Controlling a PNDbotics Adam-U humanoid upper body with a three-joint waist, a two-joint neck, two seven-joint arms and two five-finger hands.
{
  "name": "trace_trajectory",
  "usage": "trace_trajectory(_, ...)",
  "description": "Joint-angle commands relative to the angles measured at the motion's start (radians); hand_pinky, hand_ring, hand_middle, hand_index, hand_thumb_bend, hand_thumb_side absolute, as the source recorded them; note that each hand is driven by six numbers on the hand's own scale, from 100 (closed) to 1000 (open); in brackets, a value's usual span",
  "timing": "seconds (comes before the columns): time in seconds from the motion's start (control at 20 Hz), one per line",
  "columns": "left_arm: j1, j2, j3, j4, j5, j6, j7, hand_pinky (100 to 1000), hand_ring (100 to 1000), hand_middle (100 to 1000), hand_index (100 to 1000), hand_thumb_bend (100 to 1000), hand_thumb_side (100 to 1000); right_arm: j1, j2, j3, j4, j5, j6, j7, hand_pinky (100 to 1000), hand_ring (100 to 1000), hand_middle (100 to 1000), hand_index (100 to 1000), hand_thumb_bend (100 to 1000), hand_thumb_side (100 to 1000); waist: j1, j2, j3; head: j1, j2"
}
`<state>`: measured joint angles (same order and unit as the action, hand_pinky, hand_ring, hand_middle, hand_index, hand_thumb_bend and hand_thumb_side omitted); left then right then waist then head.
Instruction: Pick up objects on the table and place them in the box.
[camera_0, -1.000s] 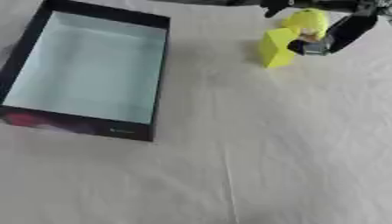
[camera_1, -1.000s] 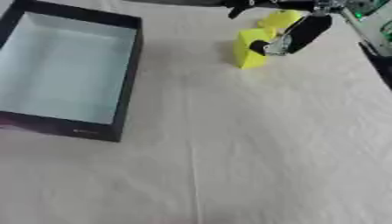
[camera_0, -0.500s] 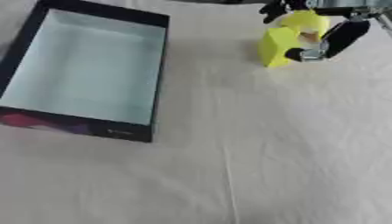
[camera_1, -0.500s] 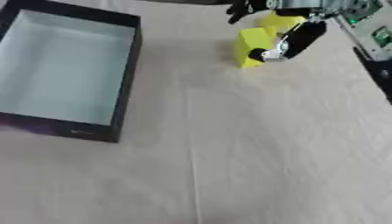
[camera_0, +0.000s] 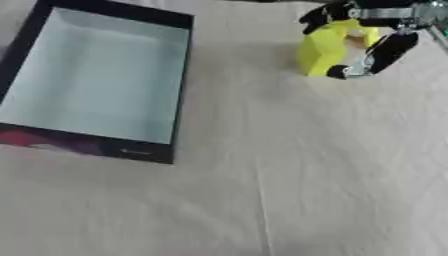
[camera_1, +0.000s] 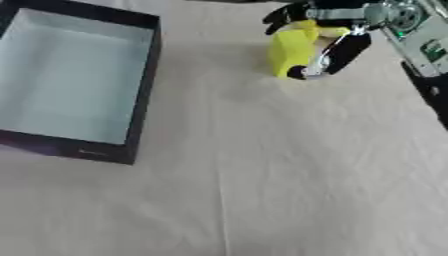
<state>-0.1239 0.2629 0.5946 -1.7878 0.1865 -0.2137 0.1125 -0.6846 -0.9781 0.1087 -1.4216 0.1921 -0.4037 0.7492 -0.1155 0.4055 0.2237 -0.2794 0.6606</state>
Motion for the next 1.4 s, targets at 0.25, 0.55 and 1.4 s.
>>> trace_trajectory(0.25,-0.005,0.010,0.007,-0.005,-0.007,-0.005,-0.006,652,557,710,729,198,583,0.010,-0.041,-0.039,-0.024,0.029,0.005,-0.054,997,1000,1000,913,387,307,0.001,-0.007,0.004,-0.006,-0.021)
trace_trajectory(0.55,-0.004,0.006,0.007,-0.001,-0.012,-0.009,-0.010,653,556,710,726,189,587,0.008,-0.036,-0.052,-0.015,0.032,0.012,-0.138,996,1000,1000,913,374,266,-0.001,0.001,0.006,-0.013,-0.026)
trace_trajectory(1.4,-0.008,-0.001,0.007,0.006,-0.018,-0.019,-0.014,655,552,709,719,175,592,0.007,-0.035,-0.079,0.049,0.087,0.029,-0.216,1000,1000,1000,919,429,272,-0.010,0.026,0.018,-0.026,-0.046)
